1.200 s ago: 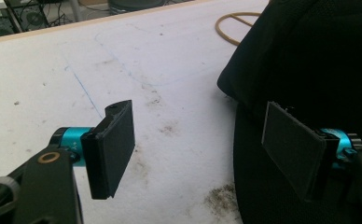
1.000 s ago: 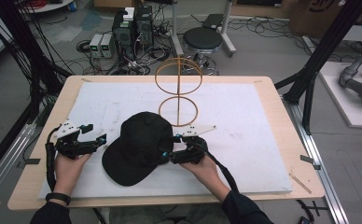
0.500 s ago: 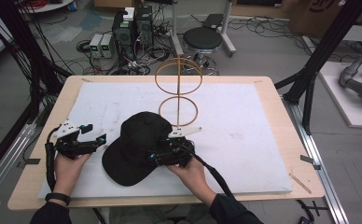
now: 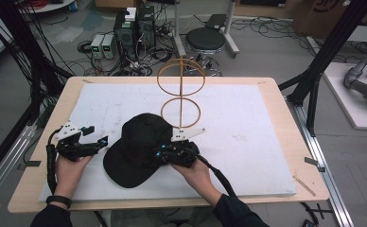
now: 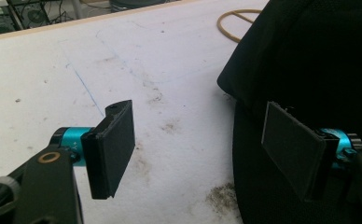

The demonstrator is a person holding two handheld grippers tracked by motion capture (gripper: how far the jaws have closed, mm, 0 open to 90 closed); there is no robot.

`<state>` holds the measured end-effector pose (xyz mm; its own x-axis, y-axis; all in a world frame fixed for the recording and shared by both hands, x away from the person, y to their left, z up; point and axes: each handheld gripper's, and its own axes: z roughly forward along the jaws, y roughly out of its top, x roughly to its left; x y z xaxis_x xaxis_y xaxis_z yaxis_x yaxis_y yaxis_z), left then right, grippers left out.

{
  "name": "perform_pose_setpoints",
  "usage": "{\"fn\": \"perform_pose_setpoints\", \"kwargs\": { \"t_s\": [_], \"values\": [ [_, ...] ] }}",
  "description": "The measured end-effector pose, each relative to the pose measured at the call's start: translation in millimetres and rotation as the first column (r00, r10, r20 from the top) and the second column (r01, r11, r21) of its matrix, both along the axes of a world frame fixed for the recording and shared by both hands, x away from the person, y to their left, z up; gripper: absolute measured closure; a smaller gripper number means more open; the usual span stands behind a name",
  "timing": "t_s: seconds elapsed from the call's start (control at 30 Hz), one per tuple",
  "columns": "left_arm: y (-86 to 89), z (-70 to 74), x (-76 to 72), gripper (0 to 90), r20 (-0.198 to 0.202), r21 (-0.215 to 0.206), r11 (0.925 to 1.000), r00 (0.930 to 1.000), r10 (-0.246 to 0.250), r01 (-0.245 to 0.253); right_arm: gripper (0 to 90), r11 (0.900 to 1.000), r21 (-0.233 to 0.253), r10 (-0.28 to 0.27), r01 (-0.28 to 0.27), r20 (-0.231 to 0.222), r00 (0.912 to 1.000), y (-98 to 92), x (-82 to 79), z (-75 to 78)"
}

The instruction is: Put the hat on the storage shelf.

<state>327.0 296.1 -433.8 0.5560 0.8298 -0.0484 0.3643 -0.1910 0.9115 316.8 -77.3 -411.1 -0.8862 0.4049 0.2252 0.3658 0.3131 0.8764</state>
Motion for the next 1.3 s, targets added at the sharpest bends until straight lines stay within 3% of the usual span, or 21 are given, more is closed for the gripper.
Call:
{"fn": "perform_pose_setpoints", "kwargs": {
  "t_s": [0.07, 0.37, 0.43, 0.63, 0.67, 0.93, 1.03, 1.13, 1.17, 1.2, 1.23, 1.3],
  "values": [
    [0.3, 0.2, -0.2, 25.6, 0.000, 0.002, 1.0000, 1.0000, 0.001, -0.001, 87.9, 1.000, 0.001, 0.006, -0.006, 0.004, 1.0000, 0.0, 0.2, 0.7],
    [1.3, 0.7, -0.8, 25.6, 0.004, -0.001, 1.0000, 1.0000, 0.007, -0.007, 89.0, 0.999, -0.018, 0.038, -0.037, 0.108, 0.9934, 3.7, -6.4, 19.5],
    [1.4, 0.9, -0.9, 25.6, 0.007, -0.001, 1.0000, 0.9999, 0.008, -0.008, 89.1, 0.999, -0.021, 0.042, -0.040, 0.156, 0.9868, 3.1, -8.4, 30.5],
    [1.8, 1.0, -1.0, 25.6, 0.007, -0.001, 1.0000, 0.9999, 0.010, -0.010, 89.2, 0.998, -0.010, 0.063, -0.062, 0.236, 0.9697, 1.0, -11.9, 54.7],
    [1.8, 1.0, -1.0, 25.6, 0.007, -0.001, 1.0000, 0.9999, 0.010, -0.010, 89.2, 0.998, -0.010, 0.063, -0.062, 0.236, 0.9697, 1.0, -11.9, 54.7],
    [2.7, 1.8, -1.8, 25.6, 0.014, -0.006, 0.9999, 0.9998, 0.016, -0.016, 89.2, 0.994, -0.019, 0.108, -0.108, 0.329, 0.9382, 1.3, -13.8, 94.5],
    [4.3, 3.0, -2.9, 25.7, 0.029, -0.013, 0.9996, 0.9993, 0.025, -0.024, 89.2, 0.995, -0.003, 0.097, -0.102, 0.353, 0.9305, -2.0, -12.1, 107.7],
    [8.8, 5.6, -5.5, 25.8, 0.064, -0.071, 0.9968, 0.9971, 0.042, -0.037, 89.2, 0.996, -0.001, 0.085, -0.092, 0.379, 0.9215, -5.6, -10.8, 118.7],
    [10.2, 6.1, -6.3, 25.8, 0.072, -0.082, 0.9957, 0.9963, 0.048, -0.042, 89.2, 0.996, 0.002, 0.076, -0.084, 0.395, 0.9156, -8.0, -8.7, 125.3],
    [10.2, 6.1, -6.3, 25.8, 0.072, -0.082, 0.9957, 0.9963, 0.048, -0.042, 89.2, 0.996, 0.002, 0.076, -0.084, 0.395, 0.9156, -8.0, -8.7, 125.3],
    [14.6, 6.9, -8.2, 25.8, 0.088, -0.118, 0.9915, 0.9939, 0.066, -0.056, 89.1, 0.997, 0.010, 0.061, -0.071, 0.406, 0.9118, -12.6, -5.5, 133.9],
    [16.3, 6.9, -8.7, 25.8, 0.089, -0.124, 0.9905, 0.9935, 0.071, -0.060, 89.2, 0.998, 0.014, 0.048, -0.059, 0.421, 0.9058, -16.7, -2.1, 141.1]
  ]
}}
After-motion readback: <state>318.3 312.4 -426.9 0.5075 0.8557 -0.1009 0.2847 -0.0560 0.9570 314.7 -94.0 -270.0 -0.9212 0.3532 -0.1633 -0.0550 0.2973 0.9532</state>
